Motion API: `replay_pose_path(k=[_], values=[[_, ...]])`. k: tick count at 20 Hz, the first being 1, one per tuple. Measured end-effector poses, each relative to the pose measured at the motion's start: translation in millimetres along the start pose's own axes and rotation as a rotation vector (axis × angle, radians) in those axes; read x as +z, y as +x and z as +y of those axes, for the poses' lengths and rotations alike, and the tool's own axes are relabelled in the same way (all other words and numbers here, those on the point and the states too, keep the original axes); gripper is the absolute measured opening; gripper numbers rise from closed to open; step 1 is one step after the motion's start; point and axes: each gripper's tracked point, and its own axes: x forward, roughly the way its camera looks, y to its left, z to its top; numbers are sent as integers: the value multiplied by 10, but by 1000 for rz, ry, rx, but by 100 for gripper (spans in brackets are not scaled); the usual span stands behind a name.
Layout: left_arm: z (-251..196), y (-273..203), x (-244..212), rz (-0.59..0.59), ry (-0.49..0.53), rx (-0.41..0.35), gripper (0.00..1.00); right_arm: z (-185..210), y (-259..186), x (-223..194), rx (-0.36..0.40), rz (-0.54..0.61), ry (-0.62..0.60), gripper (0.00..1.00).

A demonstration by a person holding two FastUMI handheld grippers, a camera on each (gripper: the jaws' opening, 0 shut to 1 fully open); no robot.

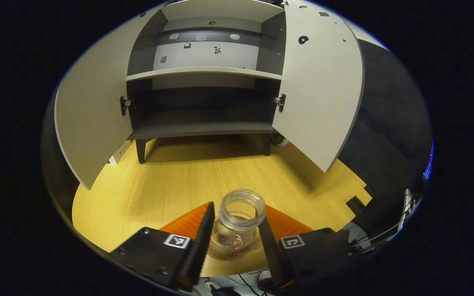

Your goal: Grasp the bottle in the cabinet with the left hand and place it on the coaster, then close the right door with the right hand and the left door with the left hand.

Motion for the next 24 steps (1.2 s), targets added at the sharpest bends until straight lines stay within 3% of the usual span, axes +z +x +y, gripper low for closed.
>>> replay_pose_path(k=[3,9,16,24], values=[[17,0,152,-16,6,-2,51,34,61,-21,12,5,11,95],[146,-460,1130,-153,75,86,49,191,130,-54,48,8,16,95],[145,-1113,2515,-371,15,94,46,249,162,-59,66,8,38,95],[99,-1707,3646,-596,-21,67,48,232,124,-52,63,8,60,94]])
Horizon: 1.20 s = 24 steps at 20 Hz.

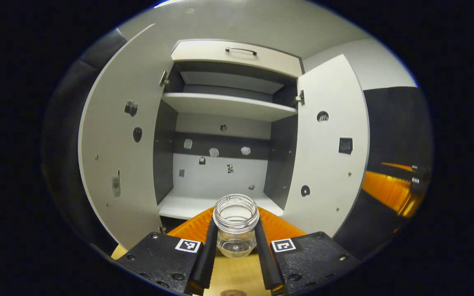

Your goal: Grasp the bottle in the cabinet with the left hand and place it on the coaster, then close the right door with the right hand and the left door with the left hand.

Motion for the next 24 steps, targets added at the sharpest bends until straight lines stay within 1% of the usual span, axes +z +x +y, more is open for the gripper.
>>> replay_pose_path(k=[2,3,5,8,9,11,12,13,16,17,18,19,20,22,23,24], values=[[-3,37,175,-39,-9,-8,46,5,-25,11,0,-2,1,95],[18,56,213,-47,-3,-4,48,6,-29,15,0,-4,2,95],[48,76,232,-49,10,3,48,-3,-49,26,-3,-7,3,95],[68,68,178,-38,10,7,46,-26,-77,32,-5,-7,13,95],[76,61,140,-31,9,8,48,-30,-78,36,-7,-8,18,95],[96,55,24,-7,10,10,48,-42,-87,37,-7,-8,28,95],[94,50,-58,9,6,6,48,-41,-83,38,-5,-7,33,95],[93,42,-140,24,0,1,46,-38,-89,41,-2,-6,38,95],[169,7,-482,85,-20,11,48,-36,-110,71,2,-14,46,95],[180,-12,-609,106,-34,8,51,-25,-121,74,5,-16,53,95],[195,-33,-753,131,-47,9,48,-19,-129,76,9,-14,59,95],[224,-57,-911,164,-56,14,48,-21,-133,74,9,-13,64,95],[261,-98,-1080,198,-63,24,46,-27,-137,78,8,-13,66,95],[289,-162,-1358,238,-72,29,51,-36,-153,84,7,-16,69,95],[278,-180,-1478,248,-78,19,49,-30,-153,81,9,-14,72,95],[271,-205,-1628,267,-82,11,49,-20,-156,82,12,-13,74,95]])
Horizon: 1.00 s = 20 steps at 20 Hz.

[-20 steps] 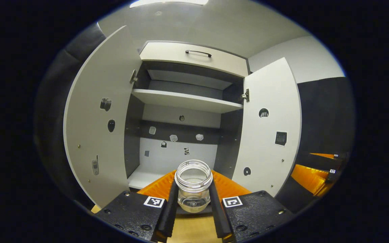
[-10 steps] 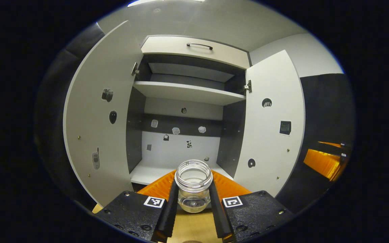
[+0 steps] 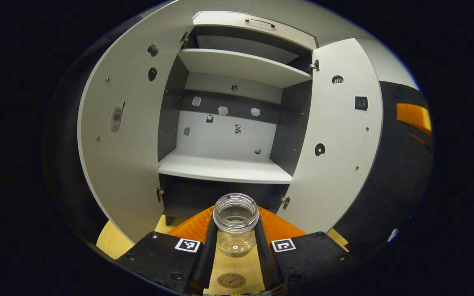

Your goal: Grasp the bottle in the cabinet with the left hand and place it on the coaster, then close the right door with the right hand and the left door with the left hand.

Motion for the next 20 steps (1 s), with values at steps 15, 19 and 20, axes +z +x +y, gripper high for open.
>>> replay_pose_path(k=[15,19,20], values=[[146,86,-1675,243,-99,-38,49,-156,-39,16,-33,-10,23,95],[194,122,-1958,282,-125,-22,50,-223,-42,31,-45,-16,28,95],[204,126,-2024,289,-111,-16,50,-247,-39,17,-48,-12,24,95]])
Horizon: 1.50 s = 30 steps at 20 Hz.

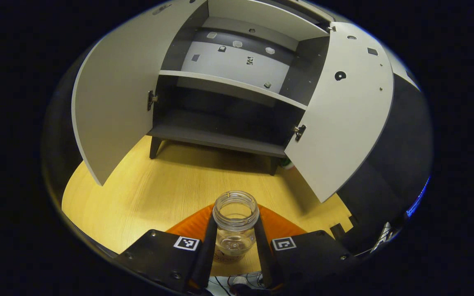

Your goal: Grasp the bottle in the cabinet with the left hand and place it on the coaster, then close the right door with the right hand and the left door with the left hand.

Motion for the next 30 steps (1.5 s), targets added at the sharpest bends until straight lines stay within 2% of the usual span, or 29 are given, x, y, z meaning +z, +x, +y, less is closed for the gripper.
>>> replay_pose_path(k=[7,8,9,10,11,12,13,18,22,23,24,25,30], values=[[9,81,-310,38,68,35,51,-82,-10,4,-23,1,-15,95],[-16,90,-276,11,79,33,51,-100,-11,3,-27,2,-17,95],[-34,91,-261,1,90,37,53,-113,-7,-3,-30,2,-18,95],[-57,99,-292,4,100,34,60,-118,-6,-5,-32,4,-17,95],[-75,102,-345,21,108,33,56,-123,-6,-7,-32,5,-15,95],[-89,107,-373,34,115,31,67,-124,1,-6,-31,6,-13,95],[-107,93,-393,40,122,29,65,-130,4,-9,-30,6,-12,95],[-181,90,-437,58,150,19,69,-120,-8,-44,-22,14,-18,95],[-175,59,-397,50,154,32,69,-113,-8,-80,-11,20,-15,95],[-177,48,-368,43,160,33,77,-109,-11,-74,-9,20,-13,95],[-177,32,-332,33,165,36,75,-105,-12,-77,-7,20,-10,95],[-179,24,-299,27,166,37,83,-107,-19,-84,-3,20,-6,95],[-232,-123,-49,-26,176,44,85,-79,-29,-102,12,24,1,95]])
